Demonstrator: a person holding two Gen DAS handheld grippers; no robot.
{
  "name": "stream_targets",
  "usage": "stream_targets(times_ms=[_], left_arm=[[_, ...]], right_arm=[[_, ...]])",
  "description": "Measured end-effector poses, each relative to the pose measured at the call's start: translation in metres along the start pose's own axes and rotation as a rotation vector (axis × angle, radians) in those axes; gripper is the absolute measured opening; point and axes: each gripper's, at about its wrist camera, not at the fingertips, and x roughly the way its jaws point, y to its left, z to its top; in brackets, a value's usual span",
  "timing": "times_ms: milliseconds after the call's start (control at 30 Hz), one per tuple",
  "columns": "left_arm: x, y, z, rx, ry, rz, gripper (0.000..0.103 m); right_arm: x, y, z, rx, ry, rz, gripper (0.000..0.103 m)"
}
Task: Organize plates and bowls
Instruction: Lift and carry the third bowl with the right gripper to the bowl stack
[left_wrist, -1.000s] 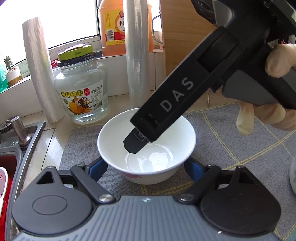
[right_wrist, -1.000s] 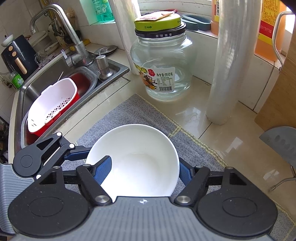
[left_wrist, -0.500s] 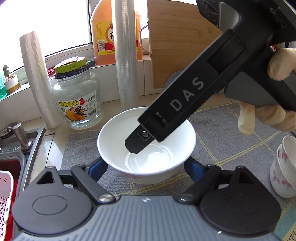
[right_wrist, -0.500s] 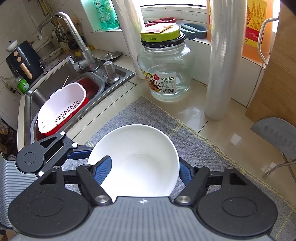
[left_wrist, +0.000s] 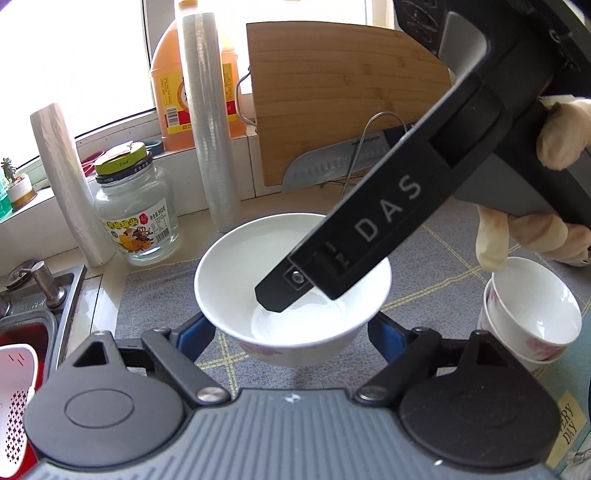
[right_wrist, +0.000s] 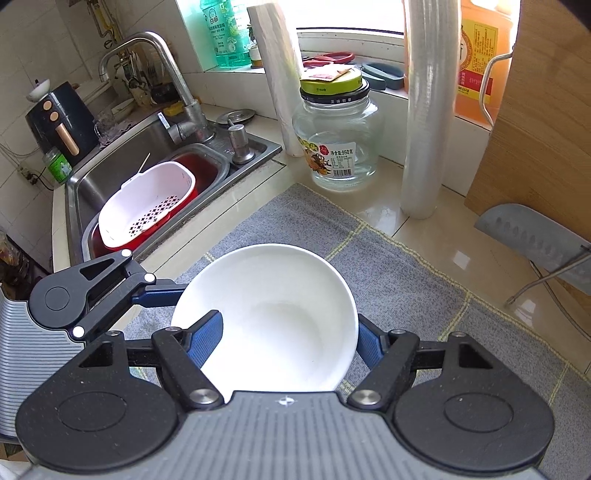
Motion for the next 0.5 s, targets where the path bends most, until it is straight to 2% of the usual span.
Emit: stream_targets(times_ms=[500], left_arm=[[-0.025, -0.047, 0.0, 0.076, -0.002, -0.08, 0.089]], right_arm=[[-0.051, -0.002, -0.051, 0.073, -0.033, -0.031, 0.08]])
